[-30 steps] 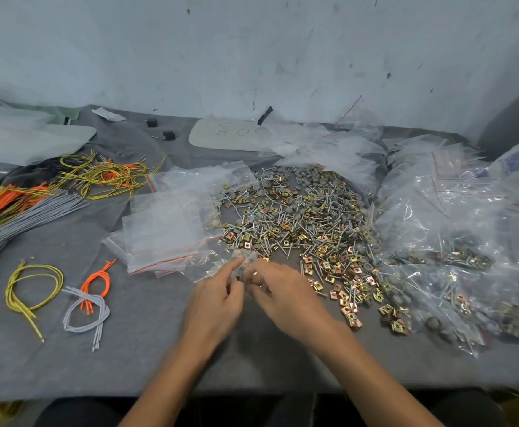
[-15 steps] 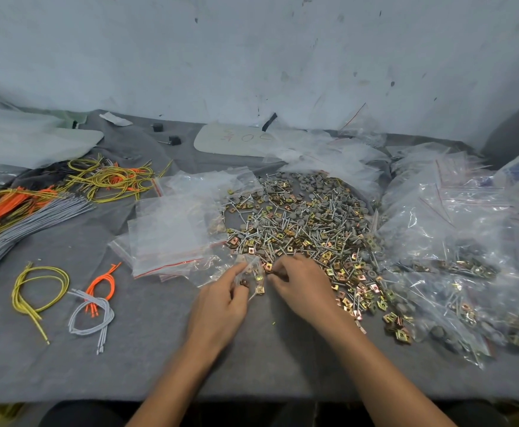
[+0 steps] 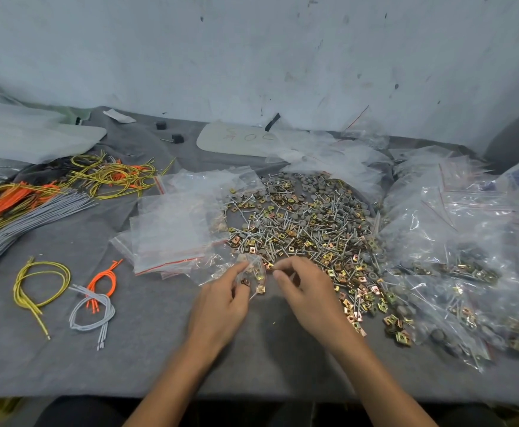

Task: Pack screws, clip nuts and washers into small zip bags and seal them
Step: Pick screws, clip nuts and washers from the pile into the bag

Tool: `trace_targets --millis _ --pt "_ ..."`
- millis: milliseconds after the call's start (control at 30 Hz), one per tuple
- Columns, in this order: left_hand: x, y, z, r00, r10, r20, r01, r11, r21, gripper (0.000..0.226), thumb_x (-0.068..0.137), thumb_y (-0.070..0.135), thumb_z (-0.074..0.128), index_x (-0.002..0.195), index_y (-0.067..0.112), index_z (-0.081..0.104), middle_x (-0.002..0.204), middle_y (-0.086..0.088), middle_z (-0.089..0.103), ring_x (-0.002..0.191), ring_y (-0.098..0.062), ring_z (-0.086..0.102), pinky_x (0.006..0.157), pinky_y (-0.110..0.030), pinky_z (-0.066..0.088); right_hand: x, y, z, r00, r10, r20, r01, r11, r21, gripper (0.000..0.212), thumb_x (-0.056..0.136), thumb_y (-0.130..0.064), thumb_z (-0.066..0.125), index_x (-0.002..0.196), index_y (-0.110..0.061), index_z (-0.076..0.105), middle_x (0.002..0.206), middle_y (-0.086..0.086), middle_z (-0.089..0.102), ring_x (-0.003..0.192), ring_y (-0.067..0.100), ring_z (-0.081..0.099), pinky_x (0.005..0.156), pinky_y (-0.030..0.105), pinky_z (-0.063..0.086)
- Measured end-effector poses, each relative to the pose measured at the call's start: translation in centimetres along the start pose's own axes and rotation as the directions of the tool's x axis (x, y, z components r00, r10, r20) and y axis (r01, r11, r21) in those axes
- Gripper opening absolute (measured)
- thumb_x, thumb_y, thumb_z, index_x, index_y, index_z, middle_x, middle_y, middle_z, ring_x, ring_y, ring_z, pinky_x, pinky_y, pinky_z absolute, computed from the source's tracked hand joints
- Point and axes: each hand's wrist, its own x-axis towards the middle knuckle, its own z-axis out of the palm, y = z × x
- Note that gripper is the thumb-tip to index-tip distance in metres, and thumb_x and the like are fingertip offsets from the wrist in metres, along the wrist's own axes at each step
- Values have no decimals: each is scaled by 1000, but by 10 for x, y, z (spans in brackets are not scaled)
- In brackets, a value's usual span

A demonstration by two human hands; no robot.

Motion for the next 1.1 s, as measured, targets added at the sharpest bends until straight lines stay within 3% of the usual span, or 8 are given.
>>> trace_targets --millis 100,300,433,567,733,933,1100 --pt "-1 1 0 1000 1 8 -1 1000 7 57 81 44 37 134 42 59 58 8 53 73 -21 61 68 -35 49 -5 -12 6 996 -82 22 82 997 -7 3 95 -23 67 92 -24 66 88 -14 58 81 6 55 71 17 43" --pt "-1 2 -2 1000 3 5 -3 1000 -28 65 76 52 32 133 40 61 55 10 54 61 -11 51 63 -33 47 -3 -15 16 988 -142 64 152 971 -185 6 94 -31 68 90 -27 65 86 -17 48 82 9 50 76 31 45" --pt "-2 1 -1 1000 -4 12 5 1000 -28 60 79 49 35 133 42 59 57 11 55 60 -11 52 63 -34 48 -1 -9 13 984 -156 83 165 978 -125 8 96 -33 65 95 -29 73 87 -13 56 81 9 55 74 31 47" --pt "-1 -1 0 1000 -10 10 10 1000 -6 57 81 43 37 133 42 59 59 7 55 66 -16 57 65 -34 48 12 7 0 999 -40 -37 37 996 -81 15 99 -34 59 91 -27 69 81 -15 63 76 4 57 69 28 47" --pt "-1 0 0 1000 -20 4 20 1000 -15 58 80 42 37 133 42 60 57 5 52 69 -21 58 62 -34 43 46 32 -10 993 121 -14 -118 926 -359 6 96 -31 62 91 -31 66 89 -14 57 85 11 57 75 33 49" --pt "-1 0 0 999 -33 7 33 999 -13 58 79 40 38 133 42 60 57 10 52 63 -14 50 65 -36 47 71 34 0 983 181 -6 -153 810 -566 17 94 -40 62 82 -28 63 88 -7 63 86 19 61 67 33 44" --pt "-1 1 -1 999 -34 21 34 999 -14 58 79 40 38 133 42 60 57 9 52 69 -19 56 69 -38 51 73 27 -1 979 187 86 -95 781 -618 19 97 -31 54 91 -18 66 92 1 67 88 25 64 78 40 55"
